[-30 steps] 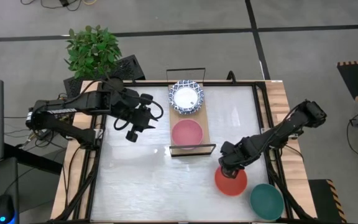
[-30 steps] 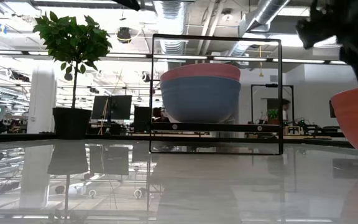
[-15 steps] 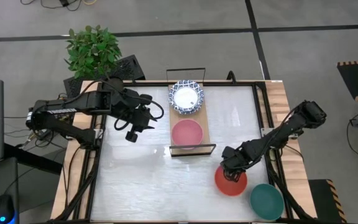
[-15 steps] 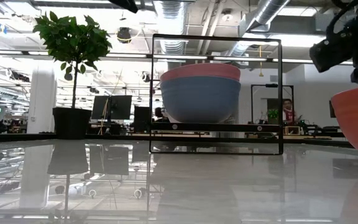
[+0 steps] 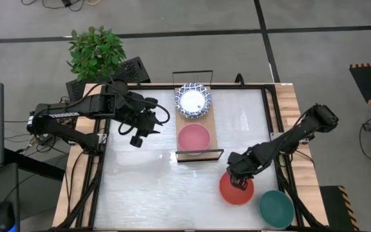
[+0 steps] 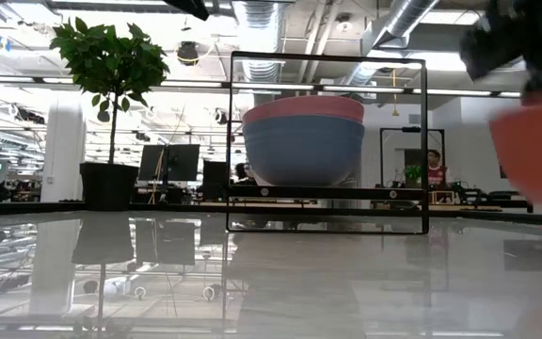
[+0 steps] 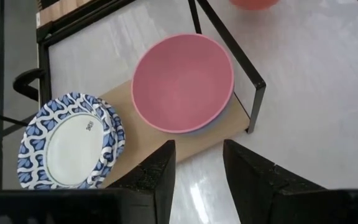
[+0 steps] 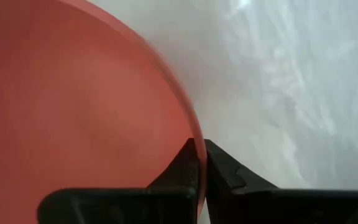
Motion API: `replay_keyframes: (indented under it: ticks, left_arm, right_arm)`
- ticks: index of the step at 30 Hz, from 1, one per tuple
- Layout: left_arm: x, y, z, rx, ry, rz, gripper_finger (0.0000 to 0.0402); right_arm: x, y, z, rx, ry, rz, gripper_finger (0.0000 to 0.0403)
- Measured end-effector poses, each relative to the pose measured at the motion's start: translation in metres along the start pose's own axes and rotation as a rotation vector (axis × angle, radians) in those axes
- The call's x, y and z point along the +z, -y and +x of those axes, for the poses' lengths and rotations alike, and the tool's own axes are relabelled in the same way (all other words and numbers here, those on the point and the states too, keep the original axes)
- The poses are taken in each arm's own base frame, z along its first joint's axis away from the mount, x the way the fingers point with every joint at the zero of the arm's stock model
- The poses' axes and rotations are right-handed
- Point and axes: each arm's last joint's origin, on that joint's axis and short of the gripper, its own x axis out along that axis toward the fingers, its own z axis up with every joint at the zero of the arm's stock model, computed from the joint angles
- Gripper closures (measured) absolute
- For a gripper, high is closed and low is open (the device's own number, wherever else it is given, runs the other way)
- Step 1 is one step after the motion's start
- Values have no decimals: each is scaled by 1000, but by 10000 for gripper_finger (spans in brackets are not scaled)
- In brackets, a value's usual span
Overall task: Place and stack bowls onto a shelf
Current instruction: Stack the orange bowl on top of the pink bowl on the shelf
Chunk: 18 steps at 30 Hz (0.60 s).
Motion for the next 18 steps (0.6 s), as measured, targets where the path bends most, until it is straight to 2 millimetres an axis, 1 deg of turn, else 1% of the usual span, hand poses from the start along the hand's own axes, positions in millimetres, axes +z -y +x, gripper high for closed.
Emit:
replay_keyframes:
  ticks: [5,9,12,15,18]
  left_arm:
    - [0,0,0,-1,-1,0,278]
    - [0,0,0,0,-2,26,278]
    - [1,0,0,4,5,74,278]
    - [3,-2,0,21,32,164,278]
    - [8,-4,0,59,75,275,278]
  right_arm:
    - [12,-11,-50,56,35,-62,376]
    - [23,-11,-100,43,171,-122,376]
    - [35,-3,-140,7,321,-149,376]
    - [49,12,-177,-23,481,-152,376]
    - [64,31,-204,-60,597,-152,376]
